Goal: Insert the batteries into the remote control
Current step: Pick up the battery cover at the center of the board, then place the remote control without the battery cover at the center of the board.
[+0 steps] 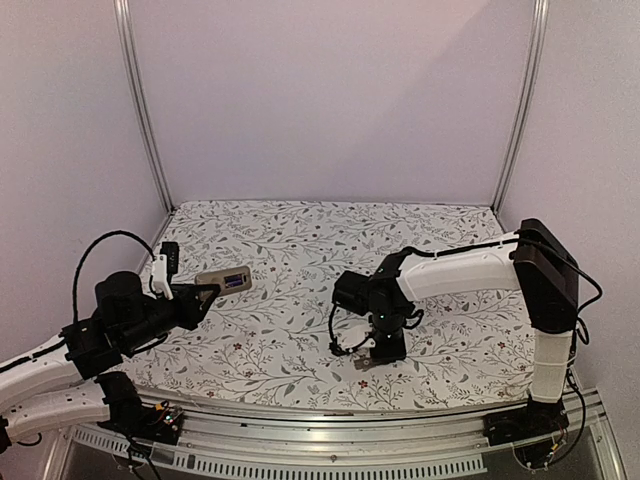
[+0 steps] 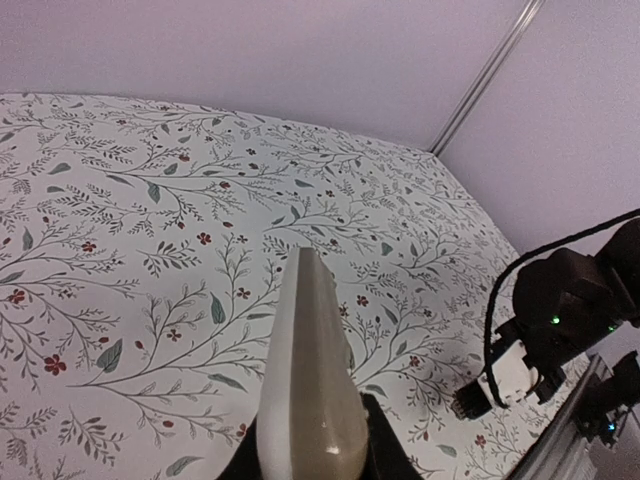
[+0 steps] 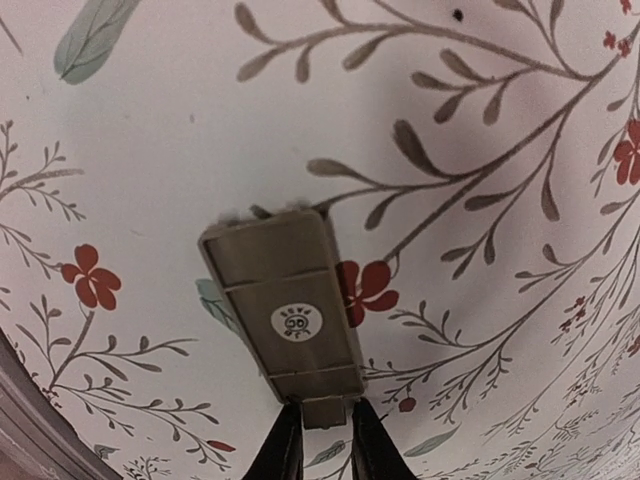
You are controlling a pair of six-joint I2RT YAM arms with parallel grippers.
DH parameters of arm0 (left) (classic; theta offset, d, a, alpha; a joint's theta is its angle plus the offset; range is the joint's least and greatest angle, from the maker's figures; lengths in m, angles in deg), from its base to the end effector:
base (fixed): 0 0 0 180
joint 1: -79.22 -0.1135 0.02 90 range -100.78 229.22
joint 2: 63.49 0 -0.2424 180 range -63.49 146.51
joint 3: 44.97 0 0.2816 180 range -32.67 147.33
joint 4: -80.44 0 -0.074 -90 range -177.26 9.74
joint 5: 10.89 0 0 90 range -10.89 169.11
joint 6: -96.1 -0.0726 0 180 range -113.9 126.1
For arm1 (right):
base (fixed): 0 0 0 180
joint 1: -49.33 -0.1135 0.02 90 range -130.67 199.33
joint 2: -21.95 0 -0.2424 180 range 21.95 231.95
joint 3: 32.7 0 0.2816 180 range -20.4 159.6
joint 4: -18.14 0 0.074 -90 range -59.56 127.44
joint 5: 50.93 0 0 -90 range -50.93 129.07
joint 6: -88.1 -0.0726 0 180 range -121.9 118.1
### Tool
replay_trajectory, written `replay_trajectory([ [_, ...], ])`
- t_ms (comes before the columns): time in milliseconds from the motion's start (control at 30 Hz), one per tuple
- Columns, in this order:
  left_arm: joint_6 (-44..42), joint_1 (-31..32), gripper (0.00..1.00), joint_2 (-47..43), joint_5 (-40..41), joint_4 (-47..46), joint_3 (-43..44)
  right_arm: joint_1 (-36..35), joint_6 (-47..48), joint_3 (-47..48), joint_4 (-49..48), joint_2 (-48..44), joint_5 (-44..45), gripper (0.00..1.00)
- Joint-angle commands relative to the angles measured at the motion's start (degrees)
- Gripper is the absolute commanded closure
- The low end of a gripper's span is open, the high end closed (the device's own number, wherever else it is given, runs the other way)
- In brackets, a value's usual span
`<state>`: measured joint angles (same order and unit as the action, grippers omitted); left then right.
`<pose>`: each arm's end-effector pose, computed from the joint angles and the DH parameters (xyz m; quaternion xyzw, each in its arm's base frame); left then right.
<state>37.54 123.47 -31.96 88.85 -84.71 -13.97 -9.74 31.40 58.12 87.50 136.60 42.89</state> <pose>0.1771 -0.1554 0.1991 0.0373 0.7933 -0.3172 0.5183 0.1946 0.3154 0.0738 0.7215 -0.6910 0.0387 0.0197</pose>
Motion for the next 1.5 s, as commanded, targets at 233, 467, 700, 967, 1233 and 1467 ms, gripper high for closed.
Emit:
replay_trajectory([
  [233, -0.99, 0.51, 1.0, 0.73, -0.04, -0.79, 1.34, 0.18, -2.49, 1.81, -2.28, 0.6, 0.59, 0.89],
  [467, 0.01, 0.49, 1.0, 2.56, -1.85, -1.59, 0.54, 0.18, -3.27, 0.43, -4.07, -2.18, 0.14, 0.9],
  [700, 4.69, 0.55, 1.0, 5.47, -5.03, -8.46, -4.45, 0.18, -3.4, -2.48, -7.26, -4.61, 0.81, 0.91],
  [967, 10.61, 0.5, 1.0, 10.04, -9.03, -18.71, -10.2, 0.18, -3.41, -3.9, -9.25, -6.19, 1.44, 0.91],
  [1233, 13.34, 0.49, 1.0, 20.96, -14.16, -29.9, -11.4, 0.18, -3.5, -4.96, -9.85, -6.83, 1.68, 0.92],
  [1467, 14.99, 0.49, 1.0, 32.59, -17.24, -35.07, -10.96, 0.18, -3.98, -5.57, -10.17, -7.72, 1.87, 0.92],
])
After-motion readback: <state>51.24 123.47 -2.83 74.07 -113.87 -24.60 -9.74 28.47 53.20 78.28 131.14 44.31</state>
